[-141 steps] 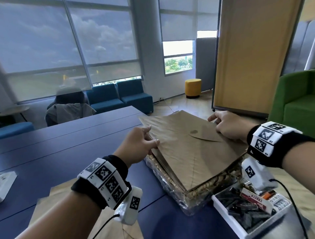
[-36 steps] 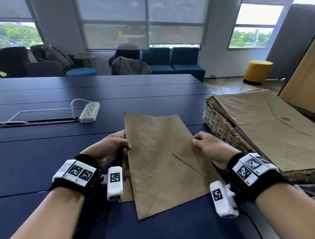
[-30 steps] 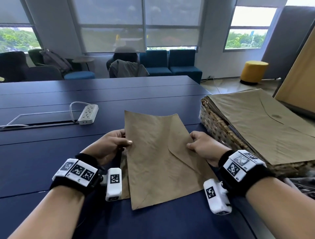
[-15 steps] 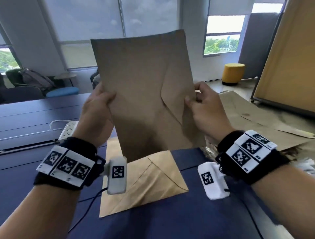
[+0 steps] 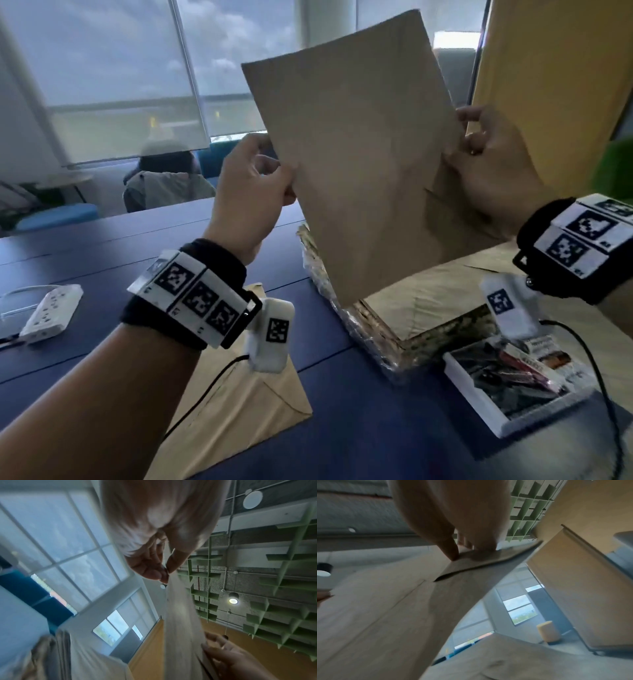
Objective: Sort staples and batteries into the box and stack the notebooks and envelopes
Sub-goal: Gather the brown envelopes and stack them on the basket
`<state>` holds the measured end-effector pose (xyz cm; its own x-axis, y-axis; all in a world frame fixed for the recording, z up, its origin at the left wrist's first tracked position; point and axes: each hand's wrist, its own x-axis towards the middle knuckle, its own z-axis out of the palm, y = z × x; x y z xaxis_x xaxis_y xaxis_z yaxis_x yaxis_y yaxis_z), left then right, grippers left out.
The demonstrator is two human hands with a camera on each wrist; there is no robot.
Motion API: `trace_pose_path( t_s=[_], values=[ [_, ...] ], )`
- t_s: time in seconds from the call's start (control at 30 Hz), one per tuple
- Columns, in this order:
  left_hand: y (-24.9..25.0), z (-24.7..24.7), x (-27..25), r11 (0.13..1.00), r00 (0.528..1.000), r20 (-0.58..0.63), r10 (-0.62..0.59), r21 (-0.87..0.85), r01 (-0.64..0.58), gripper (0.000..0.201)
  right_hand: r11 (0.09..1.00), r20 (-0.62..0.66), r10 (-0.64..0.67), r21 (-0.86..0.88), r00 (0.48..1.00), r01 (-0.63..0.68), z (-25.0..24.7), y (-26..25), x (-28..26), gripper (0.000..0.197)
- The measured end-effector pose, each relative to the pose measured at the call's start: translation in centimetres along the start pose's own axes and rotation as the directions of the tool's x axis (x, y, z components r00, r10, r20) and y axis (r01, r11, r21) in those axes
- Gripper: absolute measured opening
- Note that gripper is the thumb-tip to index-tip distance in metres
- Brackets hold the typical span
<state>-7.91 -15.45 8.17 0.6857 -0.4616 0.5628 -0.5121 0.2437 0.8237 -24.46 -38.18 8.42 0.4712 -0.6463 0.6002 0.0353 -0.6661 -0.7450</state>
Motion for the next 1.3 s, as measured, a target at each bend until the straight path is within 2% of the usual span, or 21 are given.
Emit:
trace_pose_path(
  t_s=[0.17,0.3,0.43,0.53,0.77,0.93,1.03,1.1,1.13,1.17,1.23,1.3],
  values=[
    [-2.4,3.3,-0.2,0.993,0.991,0.071,-0.116,-0.019,0.118,0.05,0.975,0.13,0.165,-0.172,0.978,-0.142,-2.6,4.5,1.4,0.032],
    [-5.1,4.5,-0.9,0.965,0.967,0.108,-0.232,0.15,0.215,0.062,0.934,0.242,0.244,-0.32,0.939,-0.16,-2.6,7.5,1.2,0.029],
    [-7.4,5.0,-1.4,0.925,0.927,0.154,-0.343,0.225,0.305,0.078,0.852,0.317,0.382,-0.484,0.868,-0.198,-1.8,9.9,0.7,0.047],
    [-8.1,5.0,-1.3,0.911,0.923,0.176,-0.343,0.3,0.282,0.076,0.827,0.338,0.405,-0.531,0.85,-0.183,-1.5,10.5,0.8,0.049],
    [-9.9,4.8,-0.6,0.884,0.942,0.109,-0.316,0.394,0.251,0.069,0.851,0.344,0.359,-0.503,0.868,-0.152,-0.8,10.7,1.1,0.045],
    [-10.9,4.9,-1.0,0.849,0.916,0.13,-0.38,0.441,0.29,0.072,0.772,0.395,0.441,-0.625,0.806,-0.117,-0.3,10.7,1.0,0.051],
    [-11.4,4.9,-1.0,0.852,0.922,0.107,-0.372,0.433,0.294,0.07,0.771,0.402,0.434,-0.628,0.806,-0.101,-0.2,10.1,1.4,0.054],
    [-11.3,4.9,-1.0,0.846,0.922,0.116,-0.369,0.454,0.281,0.055,0.738,0.405,0.443,-0.671,0.8,-0.07,0.3,9.9,1.3,0.045],
    [-11.4,4.9,-1.1,0.834,0.921,0.11,-0.374,0.474,0.282,0.034,0.712,0.411,0.461,-0.701,0.786,-0.051,0.5,10.1,1.2,0.035],
    [-11.5,4.9,-1.2,0.826,0.916,0.113,-0.386,0.484,0.289,0.022,0.681,0.414,0.483,-0.732,0.771,-0.034,0.7,10.6,1.3,0.023],
    [-11.7,4.9,-1.3,0.807,0.904,0.119,-0.41,0.51,0.299,0.044,0.645,0.41,0.52,-0.763,0.75,-0.03,1.2,11.8,1.5,0.008],
    [-11.7,4.8,-1.3,0.812,0.904,0.116,-0.412,0.497,0.306,0.047,0.64,0.413,0.526,-0.768,0.744,-0.026,1.6,11.9,1.5,0.012]
  ],
)
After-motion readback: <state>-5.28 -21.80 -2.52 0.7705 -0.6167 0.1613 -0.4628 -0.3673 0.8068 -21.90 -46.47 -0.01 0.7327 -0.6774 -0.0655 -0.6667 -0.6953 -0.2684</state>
